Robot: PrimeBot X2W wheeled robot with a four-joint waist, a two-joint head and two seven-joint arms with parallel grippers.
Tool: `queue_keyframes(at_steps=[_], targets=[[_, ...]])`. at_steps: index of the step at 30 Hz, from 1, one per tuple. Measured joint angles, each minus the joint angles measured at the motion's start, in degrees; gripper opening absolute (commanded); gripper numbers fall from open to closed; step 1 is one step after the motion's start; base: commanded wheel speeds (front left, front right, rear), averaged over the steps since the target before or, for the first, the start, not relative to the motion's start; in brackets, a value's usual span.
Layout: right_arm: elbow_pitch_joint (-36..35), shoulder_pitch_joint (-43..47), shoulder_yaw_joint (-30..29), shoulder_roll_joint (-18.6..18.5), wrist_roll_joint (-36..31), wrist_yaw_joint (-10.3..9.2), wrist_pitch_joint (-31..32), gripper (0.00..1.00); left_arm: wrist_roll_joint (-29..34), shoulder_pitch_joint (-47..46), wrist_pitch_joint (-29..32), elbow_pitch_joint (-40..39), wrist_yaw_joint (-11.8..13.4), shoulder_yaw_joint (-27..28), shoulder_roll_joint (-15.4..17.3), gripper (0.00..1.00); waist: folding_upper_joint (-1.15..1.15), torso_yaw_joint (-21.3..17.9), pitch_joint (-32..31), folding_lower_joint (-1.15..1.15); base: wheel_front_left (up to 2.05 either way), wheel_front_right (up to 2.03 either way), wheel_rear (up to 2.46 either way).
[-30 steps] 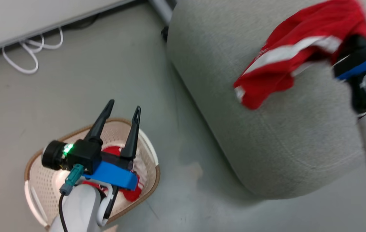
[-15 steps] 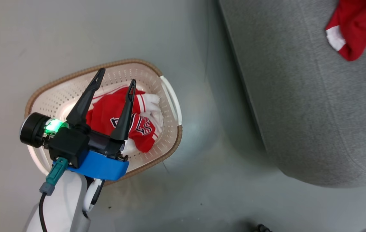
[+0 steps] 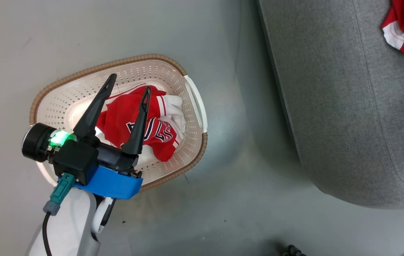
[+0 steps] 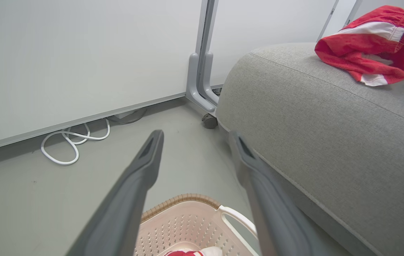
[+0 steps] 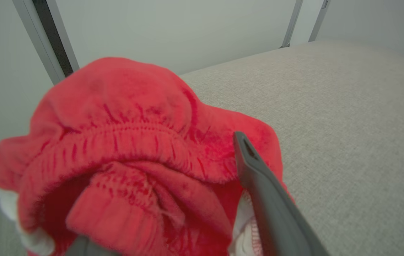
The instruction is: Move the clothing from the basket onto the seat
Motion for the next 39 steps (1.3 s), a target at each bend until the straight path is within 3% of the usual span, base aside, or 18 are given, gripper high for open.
queue_keyframes(at_steps=[10, 23, 31, 39], targets=[[2.7, 2.8, 2.1, -1.3, -3.9, 0.0, 0.0, 1.0, -2.1, -0.1, -0.9, 5.0, 0.0, -1.7, -2.3, 1.0, 0.0, 1.2, -5.2, -0.01, 0.0, 0.0, 0.0], [5.1, 11.8, 9.7, -1.2, -4.2, 0.0, 0.0, 1.0, -4.4, 3.6, -1.2, 11.3, -0.2, -1.9, -6.4, 1.0, 0.0, 3.0, -18.0, -0.02, 0.0, 0.0, 0.0], [1.5, 21.4, 16.1, 0.0, -1.4, 0.01, 0.0, 1.0, -5.6, 7.7, -1.2, 14.2, -0.3, -1.3, -8.6, 1.0, 0.0, 4.9, -26.6, -0.02, 0.0, 0.0, 0.0], [-5.8, 31.2, 18.4, 1.8, 1.4, 0.0, 0.0, 1.0, -6.1, 11.8, -1.2, 15.6, -0.3, 1.8, -9.9, 1.0, 0.01, 6.8, -33.9, -0.03, 0.0, 0.0, 0.0]])
